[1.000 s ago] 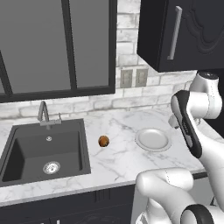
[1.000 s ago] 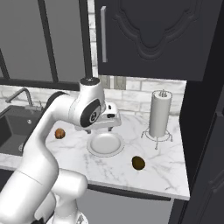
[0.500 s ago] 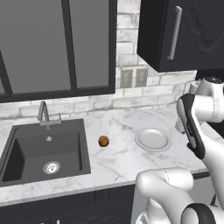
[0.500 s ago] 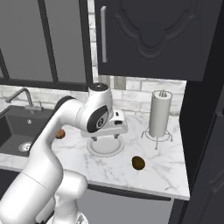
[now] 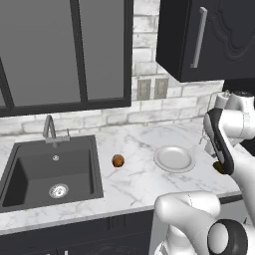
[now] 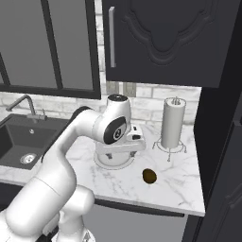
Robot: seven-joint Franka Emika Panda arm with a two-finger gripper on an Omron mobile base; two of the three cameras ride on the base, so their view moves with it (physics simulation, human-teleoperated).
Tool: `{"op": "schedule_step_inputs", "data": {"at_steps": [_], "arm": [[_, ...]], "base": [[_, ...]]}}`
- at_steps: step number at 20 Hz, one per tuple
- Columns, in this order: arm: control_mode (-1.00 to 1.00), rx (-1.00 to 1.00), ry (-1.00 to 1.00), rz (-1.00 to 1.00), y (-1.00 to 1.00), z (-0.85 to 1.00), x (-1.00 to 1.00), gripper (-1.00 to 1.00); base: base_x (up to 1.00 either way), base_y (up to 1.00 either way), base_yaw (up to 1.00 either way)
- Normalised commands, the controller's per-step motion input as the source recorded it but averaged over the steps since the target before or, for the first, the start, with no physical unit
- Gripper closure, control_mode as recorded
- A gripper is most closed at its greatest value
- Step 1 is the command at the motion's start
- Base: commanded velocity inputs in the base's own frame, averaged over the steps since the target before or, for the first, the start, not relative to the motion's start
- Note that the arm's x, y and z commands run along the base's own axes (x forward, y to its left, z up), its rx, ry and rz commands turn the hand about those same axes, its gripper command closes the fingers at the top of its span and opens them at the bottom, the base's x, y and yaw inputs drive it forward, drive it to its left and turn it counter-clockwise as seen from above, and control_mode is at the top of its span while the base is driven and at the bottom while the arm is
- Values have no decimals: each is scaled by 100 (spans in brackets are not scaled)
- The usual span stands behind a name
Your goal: Pick the avocado and bread from the counter and place them on the plate. Then pick the jam from the cabinet and place it next to the plate. Lastly close the cabinet door.
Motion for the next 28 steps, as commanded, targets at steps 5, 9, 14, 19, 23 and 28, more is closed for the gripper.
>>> {"op": "schedule_step_inputs", "data": {"at_steps": [5, 9, 14, 19, 23, 28], "arm": [[-100, 0, 11, 0, -28, -20, 0, -100], [-100, 0, 9, 0, -28, -17, 0, -100], [-100, 0, 3, 0, -23, -17, 0, -100], [-100, 0, 0, 0, -16, -17, 0, -100], [-100, 0, 0, 0, -11, -19, 0, -100], [-100, 0, -1, 0, -11, -18, 0, -100]], "base": [[0, 0, 0], [0, 0, 0], [0, 0, 0], [0, 0, 0], [0, 0, 0], [0, 0, 0]]}}
